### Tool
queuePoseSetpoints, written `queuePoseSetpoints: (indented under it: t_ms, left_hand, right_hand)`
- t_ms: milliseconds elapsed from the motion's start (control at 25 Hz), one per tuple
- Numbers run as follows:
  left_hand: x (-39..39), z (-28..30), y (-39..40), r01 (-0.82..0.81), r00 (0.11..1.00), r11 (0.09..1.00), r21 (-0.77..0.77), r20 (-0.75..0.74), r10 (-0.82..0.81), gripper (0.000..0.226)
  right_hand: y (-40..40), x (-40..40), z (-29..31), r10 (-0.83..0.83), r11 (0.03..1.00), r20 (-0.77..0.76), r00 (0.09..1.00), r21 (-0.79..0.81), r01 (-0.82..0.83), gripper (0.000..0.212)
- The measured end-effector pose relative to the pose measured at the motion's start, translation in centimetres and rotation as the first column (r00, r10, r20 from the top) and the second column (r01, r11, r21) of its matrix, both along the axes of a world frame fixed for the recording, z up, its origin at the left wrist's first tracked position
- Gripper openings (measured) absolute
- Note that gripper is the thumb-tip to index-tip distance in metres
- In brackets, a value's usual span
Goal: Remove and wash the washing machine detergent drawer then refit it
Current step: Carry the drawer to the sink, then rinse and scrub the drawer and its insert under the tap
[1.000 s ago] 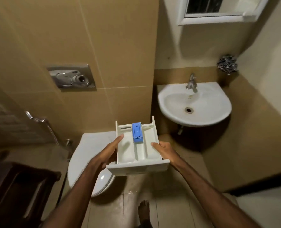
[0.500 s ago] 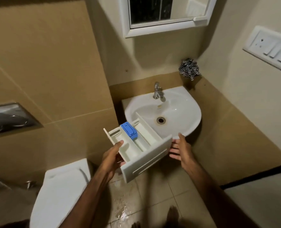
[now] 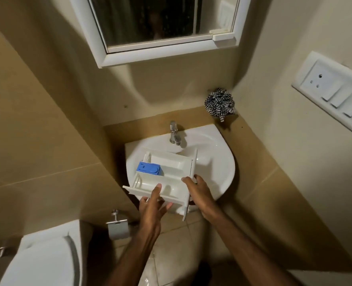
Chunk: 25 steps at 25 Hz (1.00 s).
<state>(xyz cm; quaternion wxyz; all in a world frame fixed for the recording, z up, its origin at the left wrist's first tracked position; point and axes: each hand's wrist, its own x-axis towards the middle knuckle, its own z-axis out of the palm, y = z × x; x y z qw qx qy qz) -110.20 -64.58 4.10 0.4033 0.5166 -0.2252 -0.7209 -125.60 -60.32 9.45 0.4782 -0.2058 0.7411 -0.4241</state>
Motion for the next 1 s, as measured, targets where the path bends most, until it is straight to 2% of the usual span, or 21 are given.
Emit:
queuePoseSetpoints:
  t_ms: [80, 160, 200, 320, 400, 480, 560, 640, 720, 800, 880, 920, 1000]
  left_hand:
    - [-1.9, 0.0, 0.0, 0.008, 1.000, 1.000, 0.022, -0.004, -0.008, 0.070]
    - [-3.6, 0.2, -0.5, 0.091, 0.995, 0.992, 0.089, 0.038, -0.094, 0.064]
    - [-3.7, 0.4, -0.7, 0.182, 0.979, 0.972, 0.150, 0.062, -0.193, 0.059]
    - [-2.9, 2.2, -0.6, 0.461, 0.859, 0.827, 0.321, 0.074, -0.507, 0.050]
    - [-2.7, 3.1, -1.4, 0.515, 0.801, 0.828, 0.221, 0.219, -0.557, 0.038]
    - [-2.8, 3.8, -3.5, 0.513, 0.793, 0.858, -0.023, 0.395, -0.463, 0.021]
    - [-3.7, 4.5, -7.7, 0.534, 0.737, 0.807, -0.251, 0.606, -0.299, 0.016]
    - [-5.2, 4.8, -13.0, 0.676, 0.531, 0.627, -0.387, 0.846, -0.051, 0.019]
    - [-6.9, 4.7, -18.5, 0.862, 0.310, 0.363, -0.354, 0.935, 0.173, 0.038]
    - [-8.8, 4.3, -23.1, 0.979, 0.126, 0.122, -0.165, 0.952, 0.277, 0.048]
    - [-10.7, 3.8, -26.9, 0.997, -0.043, -0.046, 0.063, 0.934, 0.354, 0.052]
    - [-11.5, 3.4, -28.4, 0.983, -0.097, -0.108, 0.148, 0.920, 0.381, 0.052]
    - [-12.7, 3.0, -30.6, 0.950, -0.139, -0.196, 0.243, 0.891, 0.433, 0.050]
  right_hand:
    - [-1.3, -2.3, -0.3, 0.026, 1.000, -0.057, 0.998, 0.014, -0.025, 0.042]
    - [-2.9, -5.0, -1.1, 0.068, 0.997, -0.083, 0.994, 0.053, -0.064, 0.036]
    - [-3.6, -5.8, -1.3, 0.090, 0.994, -0.102, 0.991, 0.068, -0.083, 0.037]
    - [-4.7, -7.7, -1.9, 0.158, 0.985, -0.159, 0.974, 0.099, -0.143, 0.042]
    - [-6.0, -9.3, -2.7, 0.213, 0.973, -0.176, 0.961, 0.132, -0.191, 0.039]
    - [-7.2, -10.5, -3.3, 0.257, 0.960, -0.180, 0.949, 0.156, -0.231, 0.032]
    - [-8.4, -11.3, -3.6, 0.282, 0.952, -0.200, 0.938, 0.178, -0.249, 0.027]
    - [-9.3, -11.7, -3.9, 0.312, 0.942, -0.213, 0.926, 0.193, -0.273, 0.026]
    - [-10.0, -11.8, -4.1, 0.349, 0.929, -0.211, 0.913, 0.207, -0.307, 0.027]
    - [-10.6, -11.6, -4.3, 0.378, 0.917, -0.212, 0.901, 0.222, -0.333, 0.029]
    - [-11.1, -11.3, -4.5, 0.386, 0.912, -0.212, 0.898, 0.232, -0.338, 0.031]
    - [-11.4, -11.1, -4.7, 0.381, 0.913, -0.214, 0.899, 0.239, -0.330, 0.031]
    - [-11.5, -10.9, -5.1, 0.356, 0.921, -0.223, 0.908, 0.249, -0.300, 0.032]
